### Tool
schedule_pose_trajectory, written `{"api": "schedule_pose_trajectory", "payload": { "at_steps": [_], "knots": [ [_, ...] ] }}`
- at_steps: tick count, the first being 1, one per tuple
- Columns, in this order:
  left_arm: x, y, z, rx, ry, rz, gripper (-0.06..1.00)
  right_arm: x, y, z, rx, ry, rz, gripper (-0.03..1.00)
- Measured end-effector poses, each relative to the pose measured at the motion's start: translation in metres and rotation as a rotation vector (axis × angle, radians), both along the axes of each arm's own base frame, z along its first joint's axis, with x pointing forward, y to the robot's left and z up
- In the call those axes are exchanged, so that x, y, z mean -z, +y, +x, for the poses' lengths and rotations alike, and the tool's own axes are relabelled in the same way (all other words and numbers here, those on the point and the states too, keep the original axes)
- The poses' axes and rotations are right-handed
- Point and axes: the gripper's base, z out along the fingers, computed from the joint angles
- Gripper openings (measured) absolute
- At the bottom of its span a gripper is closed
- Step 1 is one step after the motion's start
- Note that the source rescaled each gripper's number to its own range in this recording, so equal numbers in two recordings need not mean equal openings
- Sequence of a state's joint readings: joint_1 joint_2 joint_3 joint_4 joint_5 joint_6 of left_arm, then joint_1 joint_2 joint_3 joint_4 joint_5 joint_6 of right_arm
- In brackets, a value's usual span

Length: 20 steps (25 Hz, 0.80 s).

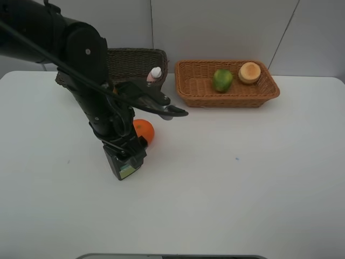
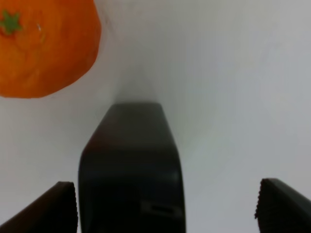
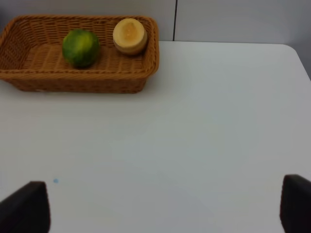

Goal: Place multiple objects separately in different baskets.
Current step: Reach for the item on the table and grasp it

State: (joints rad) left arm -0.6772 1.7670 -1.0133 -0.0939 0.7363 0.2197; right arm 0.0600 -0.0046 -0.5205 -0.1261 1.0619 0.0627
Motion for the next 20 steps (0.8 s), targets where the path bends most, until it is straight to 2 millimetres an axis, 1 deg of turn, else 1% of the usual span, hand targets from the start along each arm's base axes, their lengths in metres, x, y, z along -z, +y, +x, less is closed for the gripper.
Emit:
{"api": "schedule_pose_trajectory", "payload": {
  "at_steps": [4,17,19,20],
  "knots": [
    [-0.0002,0.0031,0.0039,-0.018,-0.01,-0.007,0.93,0.0,0.0,0.0,0.0,0.0,0.0,1.0],
    [0.0005,0.0008,0.0073,-0.023,-0.041,-0.029,0.92,0.0,0.0,0.0,0.0,0.0,0.0,1.0],
    [0.0043,0.0006,0.0077,-0.023,-0.032,-0.021,0.89,0.0,0.0,0.0,0.0,0.0,0.0,1.0],
    [0.0074,0.0004,0.0078,-0.023,-0.023,-0.014,0.84,0.0,0.0,0.0,0.0,0.0,0.0,1.0]
  ]
}}
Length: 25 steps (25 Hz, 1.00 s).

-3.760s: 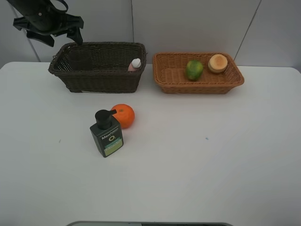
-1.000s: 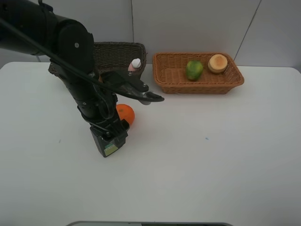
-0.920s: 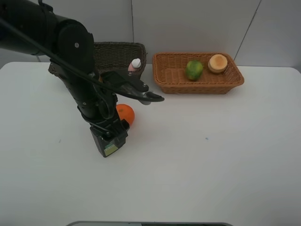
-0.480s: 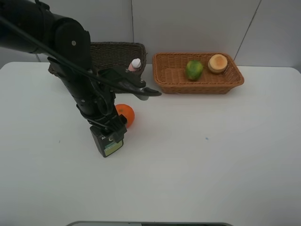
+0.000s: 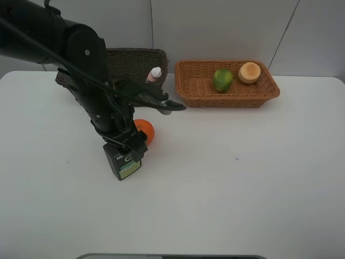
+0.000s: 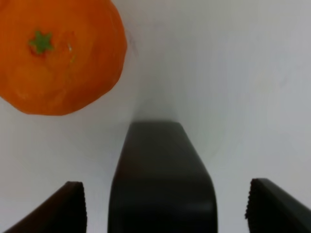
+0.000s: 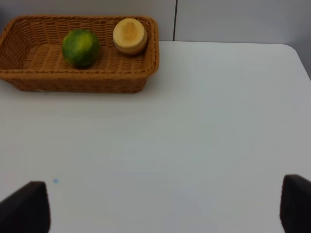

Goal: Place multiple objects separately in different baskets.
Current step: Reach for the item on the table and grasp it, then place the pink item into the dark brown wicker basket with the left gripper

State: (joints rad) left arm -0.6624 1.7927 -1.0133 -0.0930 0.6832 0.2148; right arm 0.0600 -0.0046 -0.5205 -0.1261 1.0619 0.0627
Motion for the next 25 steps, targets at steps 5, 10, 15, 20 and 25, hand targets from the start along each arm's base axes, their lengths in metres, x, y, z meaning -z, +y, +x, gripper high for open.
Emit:
{"api": "schedule_pose_trajectory", "payload": {
  "at_steps": [5,10,15,20,25],
  "knots": [
    [0.0082,0.0001,0.0008,0.001,0.02,0.019,0.46,0.0,0.0,0.0,0.0,0.0,0.0,1.0],
    [0.0082,0.0003,0.0004,0.001,0.023,0.021,0.45,0.0,0.0,0.0,0.0,0.0,0.0,1.0],
    [0.0083,0.0004,0.0003,0.002,0.025,0.023,0.45,0.0,0.0,0.0,0.0,0.0,0.0,1.0],
    [0.0083,0.0004,0.0002,0.002,0.026,0.023,0.45,0.0,0.0,0.0,0.0,0.0,0.0,1.0],
    [0.0053,0.0013,-0.0011,0.003,0.03,0.025,0.45,0.0,0.0,0.0,0.0,0.0,0.0,1.0]
  ]
}}
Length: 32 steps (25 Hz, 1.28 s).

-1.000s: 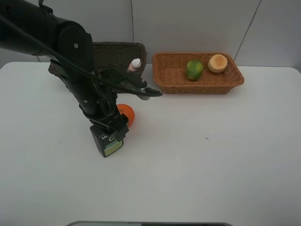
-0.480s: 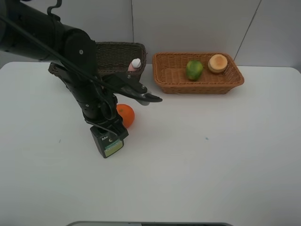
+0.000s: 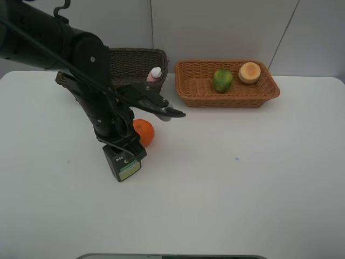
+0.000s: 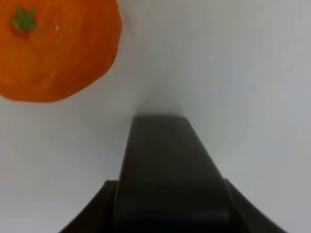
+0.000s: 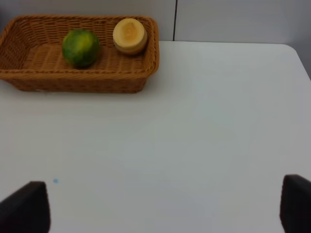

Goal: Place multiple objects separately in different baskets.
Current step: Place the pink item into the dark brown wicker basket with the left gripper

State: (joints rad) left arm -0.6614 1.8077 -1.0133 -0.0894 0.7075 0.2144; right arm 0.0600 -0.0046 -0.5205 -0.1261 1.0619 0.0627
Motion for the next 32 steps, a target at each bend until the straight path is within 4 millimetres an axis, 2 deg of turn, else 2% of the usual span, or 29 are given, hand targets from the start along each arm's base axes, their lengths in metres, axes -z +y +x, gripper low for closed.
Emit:
{"api": "schedule_pose_trajectory", "payload": {
  "at_steps": [3,10,16,19,24,30,32],
  "knots": [
    [-0.016,0.001,0.0,-0.001,-0.014,-0.014,0.45,0.0,0.0,0.0,0.0,0.0,0.0,1.0],
    [-0.079,0.013,0.018,-0.14,-0.129,-0.125,0.45,0.0,0.0,0.0,0.0,0.0,0.0,1.0],
    [-0.122,0.037,0.055,-0.392,-0.212,-0.181,0.45,0.0,0.0,0.0,0.0,0.0,0.0,1.0],
    [-0.137,0.049,0.076,-0.502,-0.27,-0.207,0.45,0.0,0.0,0.0,0.0,0.0,0.0,1.0],
    [-0.141,0.058,0.109,-0.56,-0.39,-0.202,0.45,0.0,0.0,0.0,0.0,0.0,0.0,1.0],
    [-0.129,0.052,0.133,-0.586,-0.531,-0.264,0.45,0.0,0.0,0.0,0.0,0.0,0.0,1.0],
    [-0.119,0.05,0.141,-0.597,-0.549,-0.271,0.45,0.0,0.0,0.0,0.0,0.0,0.0,1.0]
  ]
}}
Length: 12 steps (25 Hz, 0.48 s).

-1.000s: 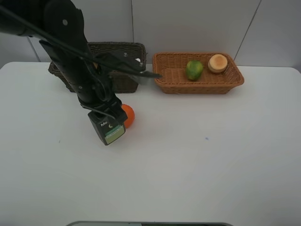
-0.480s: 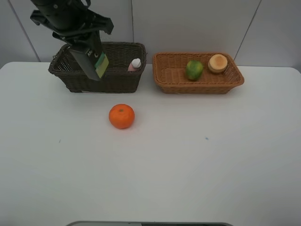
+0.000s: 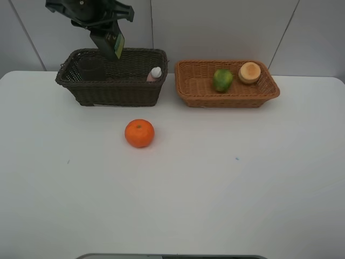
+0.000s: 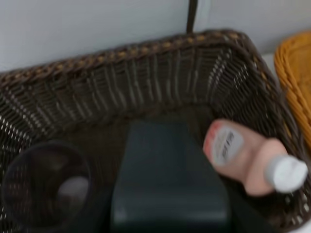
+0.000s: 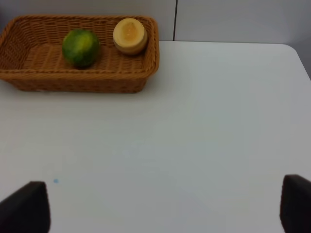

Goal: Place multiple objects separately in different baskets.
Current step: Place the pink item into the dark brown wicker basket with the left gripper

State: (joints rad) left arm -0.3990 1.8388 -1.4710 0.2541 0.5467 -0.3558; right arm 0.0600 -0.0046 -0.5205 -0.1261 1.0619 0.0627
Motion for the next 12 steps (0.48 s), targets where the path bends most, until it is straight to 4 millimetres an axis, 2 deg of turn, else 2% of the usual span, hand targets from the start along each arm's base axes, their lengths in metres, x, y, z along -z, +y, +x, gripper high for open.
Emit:
{"api": "schedule_pose_trajectory", "payload": {
  "at_steps": [8,12],
  "knots": [
    [0.052,-0.01,0.023,0.017,0.017,0.008,0.45,0.0,0.0,0.0,0.0,0.0,0.0,1.0],
    [0.069,-0.009,0.03,0.014,0.029,0.009,0.45,0.0,0.0,0.0,0.0,0.0,0.0,1.0]
  ]
}}
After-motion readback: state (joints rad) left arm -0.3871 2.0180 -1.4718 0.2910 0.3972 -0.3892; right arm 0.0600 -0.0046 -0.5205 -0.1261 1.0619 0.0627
